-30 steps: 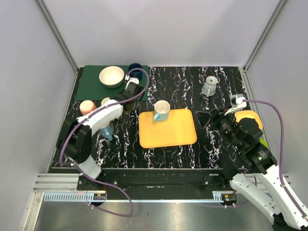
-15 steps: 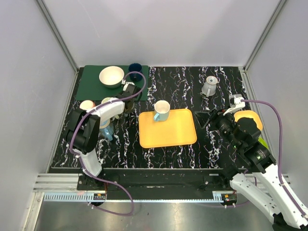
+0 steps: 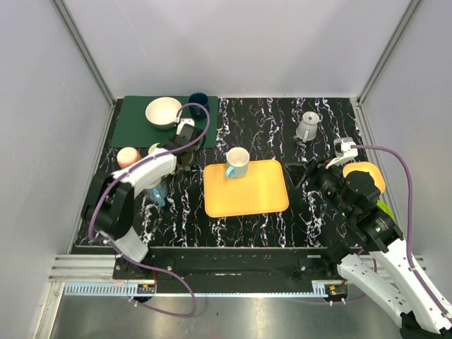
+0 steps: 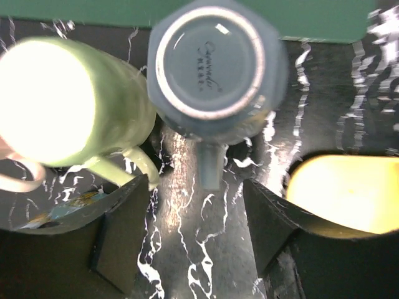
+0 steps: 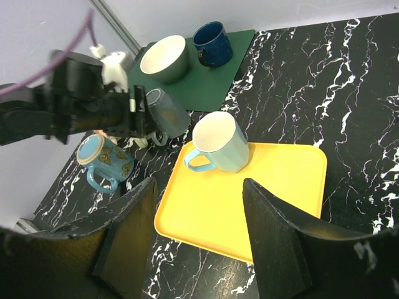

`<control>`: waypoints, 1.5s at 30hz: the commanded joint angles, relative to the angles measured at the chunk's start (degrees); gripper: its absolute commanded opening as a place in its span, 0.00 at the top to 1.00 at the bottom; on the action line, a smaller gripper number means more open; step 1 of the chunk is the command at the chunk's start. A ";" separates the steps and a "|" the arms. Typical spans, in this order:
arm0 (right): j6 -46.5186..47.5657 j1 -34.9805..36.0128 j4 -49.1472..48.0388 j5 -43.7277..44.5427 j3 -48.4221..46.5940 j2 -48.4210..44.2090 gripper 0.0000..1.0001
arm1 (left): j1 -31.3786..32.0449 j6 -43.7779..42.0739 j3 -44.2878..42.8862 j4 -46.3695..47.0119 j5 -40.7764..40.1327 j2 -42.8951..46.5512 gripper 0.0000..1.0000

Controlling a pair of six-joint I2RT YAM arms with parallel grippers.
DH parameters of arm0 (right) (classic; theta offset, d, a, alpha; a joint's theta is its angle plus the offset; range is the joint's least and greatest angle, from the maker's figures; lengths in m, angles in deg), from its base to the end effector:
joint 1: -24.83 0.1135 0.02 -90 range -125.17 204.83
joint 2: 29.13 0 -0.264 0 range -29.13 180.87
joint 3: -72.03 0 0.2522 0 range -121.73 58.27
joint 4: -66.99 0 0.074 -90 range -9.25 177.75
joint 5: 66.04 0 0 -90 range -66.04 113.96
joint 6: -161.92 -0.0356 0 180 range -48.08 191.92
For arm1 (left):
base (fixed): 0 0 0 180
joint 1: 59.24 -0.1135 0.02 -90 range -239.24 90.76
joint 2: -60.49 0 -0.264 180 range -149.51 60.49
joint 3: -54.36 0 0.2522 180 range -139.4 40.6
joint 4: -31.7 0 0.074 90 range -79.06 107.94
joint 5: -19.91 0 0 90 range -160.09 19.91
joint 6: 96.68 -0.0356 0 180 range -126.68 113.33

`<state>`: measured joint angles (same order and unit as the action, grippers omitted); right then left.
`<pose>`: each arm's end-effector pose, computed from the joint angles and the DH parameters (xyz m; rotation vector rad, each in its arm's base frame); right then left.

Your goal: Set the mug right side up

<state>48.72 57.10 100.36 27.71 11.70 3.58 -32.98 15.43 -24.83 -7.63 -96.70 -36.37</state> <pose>0.1114 0.0676 0.3621 -0.0850 1.7138 0.6722 0.3205 -0.1403 0.2103 -0.0820 2.4302 0.2289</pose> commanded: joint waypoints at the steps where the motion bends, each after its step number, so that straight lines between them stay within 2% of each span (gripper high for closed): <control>1: 1.75 0.34 -1.60 1.87 -0.63 0.07 0.37 | 5.97 -2.33 -1.54 0.07 0.05 11.68 0.34; 5: 1.40 0.34 -1.86 1.97 -0.63 0.60 0.37 | 12.31 -3.64 -2.16 3.92 7.16 15.64 0.36; 9: 0.88 0.34 -1.43 1.09 -0.72 0.51 0.37 | 13.11 -8.73 -1.19 7.89 18.50 16.00 0.36; 10: 0.88 0.34 -1.34 1.09 -0.72 0.17 0.37 | 13.20 -11.27 -1.54 7.63 22.44 15.83 0.36; 12: 1.14 0.34 -0.81 1.44 -0.72 0.08 0.37 | 13.11 -13.75 -3.81 4.05 25.19 14.16 0.36; 16: 1.40 0.34 -0.81 1.70 -0.72 0.07 0.37 | 13.11 -16.66 -5.24 -1.42 24.86 11.52 0.37; 21: 1.49 0.33 -1.16 1.44 -0.37 0.69 0.37 | 13.11 -18.23 -3.83 1.22 28.00 9.68 0.34; 34: 2.20 0.34 -1.07 2.05 -0.19 0.69 0.37 | 13.20 -18.94 -12.26 -1.86 29.16 -2.62 0.33; 42: 2.63 0.33 -0.90 2.23 0.34 0.51 0.37 | 13.11 -19.21 -14.64 -1.16 30.83 -5.97 0.44; 45: 2.63 0.34 -0.81 2.40 0.42 0.51 0.37 | 13.20 -19.38 -15.17 -0.98 31.36 -6.59 0.54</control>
<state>50.28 57.10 100.43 28.06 11.86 4.06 -19.62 -2.93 -36.96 -9.81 -67.09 -42.14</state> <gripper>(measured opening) 0.633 0.511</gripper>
